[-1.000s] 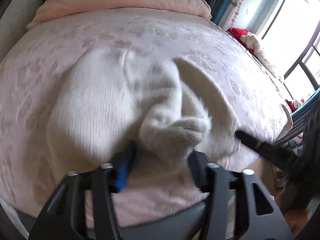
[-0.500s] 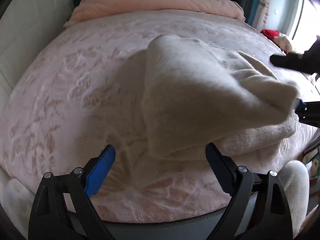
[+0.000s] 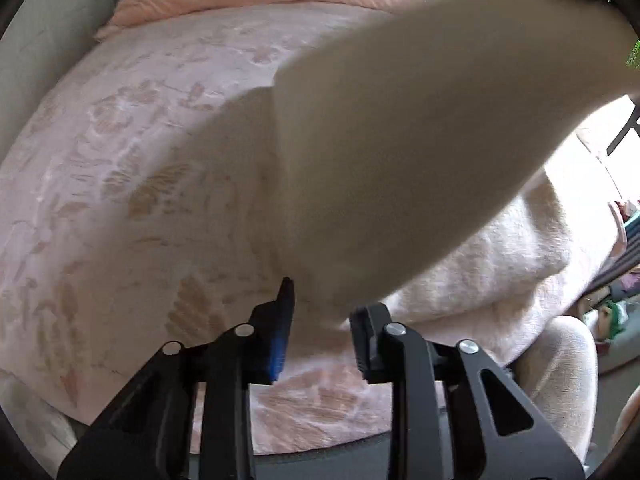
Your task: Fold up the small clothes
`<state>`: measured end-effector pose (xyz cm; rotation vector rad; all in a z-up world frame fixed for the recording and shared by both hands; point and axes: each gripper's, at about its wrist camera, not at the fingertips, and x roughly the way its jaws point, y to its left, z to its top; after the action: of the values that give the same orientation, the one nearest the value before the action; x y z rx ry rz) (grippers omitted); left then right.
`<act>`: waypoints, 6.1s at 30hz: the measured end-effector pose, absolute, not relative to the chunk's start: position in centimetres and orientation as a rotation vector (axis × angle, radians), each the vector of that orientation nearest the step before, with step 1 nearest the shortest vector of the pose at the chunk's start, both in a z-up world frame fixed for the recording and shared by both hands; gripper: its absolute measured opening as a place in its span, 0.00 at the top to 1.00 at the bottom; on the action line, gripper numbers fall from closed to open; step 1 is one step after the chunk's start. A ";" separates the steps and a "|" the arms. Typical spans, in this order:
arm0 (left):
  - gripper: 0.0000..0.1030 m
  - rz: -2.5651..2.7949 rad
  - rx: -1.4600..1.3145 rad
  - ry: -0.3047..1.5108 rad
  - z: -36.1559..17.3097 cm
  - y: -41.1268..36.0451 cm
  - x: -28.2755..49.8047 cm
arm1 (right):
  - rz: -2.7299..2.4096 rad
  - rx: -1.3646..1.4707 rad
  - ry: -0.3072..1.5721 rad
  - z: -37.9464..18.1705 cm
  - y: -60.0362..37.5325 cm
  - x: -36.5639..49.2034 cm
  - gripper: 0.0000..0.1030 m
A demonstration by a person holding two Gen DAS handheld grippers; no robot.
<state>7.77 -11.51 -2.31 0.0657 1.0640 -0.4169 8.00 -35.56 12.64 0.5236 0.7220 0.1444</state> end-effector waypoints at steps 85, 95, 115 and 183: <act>0.14 -0.377 0.074 1.015 2.4 -11.1 4.2 | -0.158 0.323 1.071 -1.2 -46.3 6.6 0.93; 0.11 -0.448 -0.071 1.076 2.6 -14.2 7.8 | -0.133 0.547 1.060 1.0 -45.8 3.4 0.40; 0.09 -0.441 -0.160 1.167 -0.4 -15.9 12.0 | -0.146 0.642 0.980 -0.5 -47.9 1.9 0.38; 0.50 -0.793 -0.185 0.364 41.1 -3.6 1.3 | 0.215 0.309 0.120 40.8 -29.1 -8.1 0.68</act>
<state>1.35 -3.56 41.11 -0.1846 0.3637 -0.7929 -8.12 -29.13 40.84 0.3085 0.1205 0.2147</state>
